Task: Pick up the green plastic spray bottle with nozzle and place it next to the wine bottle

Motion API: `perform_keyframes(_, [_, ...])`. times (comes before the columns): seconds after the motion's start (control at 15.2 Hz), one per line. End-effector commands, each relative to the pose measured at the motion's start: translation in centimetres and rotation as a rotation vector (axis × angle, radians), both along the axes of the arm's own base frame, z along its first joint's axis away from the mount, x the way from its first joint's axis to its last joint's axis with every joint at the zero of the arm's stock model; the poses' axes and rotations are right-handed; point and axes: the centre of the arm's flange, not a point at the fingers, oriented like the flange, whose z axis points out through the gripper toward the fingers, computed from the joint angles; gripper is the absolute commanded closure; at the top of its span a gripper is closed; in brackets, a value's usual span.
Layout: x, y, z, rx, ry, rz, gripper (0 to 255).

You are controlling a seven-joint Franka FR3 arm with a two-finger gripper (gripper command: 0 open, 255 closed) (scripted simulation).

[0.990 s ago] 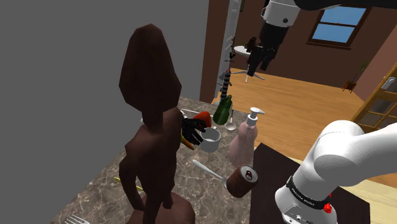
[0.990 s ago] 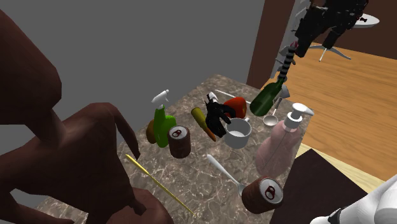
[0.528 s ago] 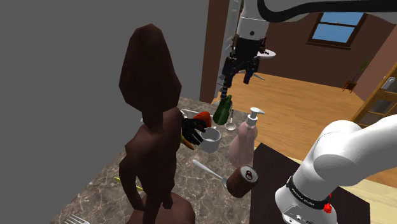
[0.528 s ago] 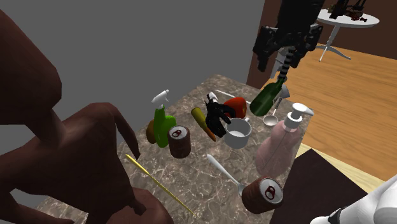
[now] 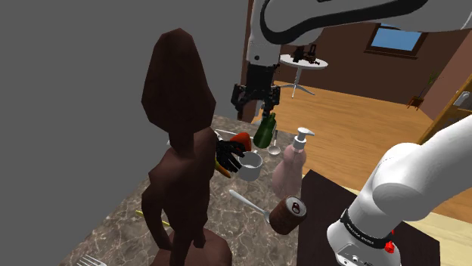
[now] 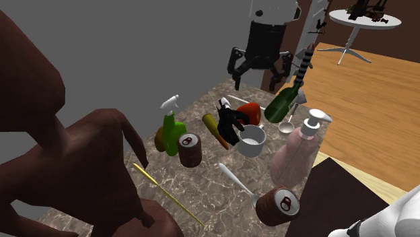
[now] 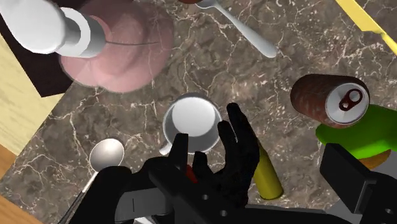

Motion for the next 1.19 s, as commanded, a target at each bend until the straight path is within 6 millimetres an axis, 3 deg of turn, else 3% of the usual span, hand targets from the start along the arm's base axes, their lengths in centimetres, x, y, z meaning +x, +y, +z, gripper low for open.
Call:
perform_keyframes(0.0, [1.7,1.6,-1.7,0.024,0.031,-0.063,0])
perform_keyframes(0.53, [9.0,6.1,-7.9,0.116,0.152,-0.3,0])
perform_keyframes(1.12, [17.3,9.7,-15.5,0.22,0.287,-0.566,0])
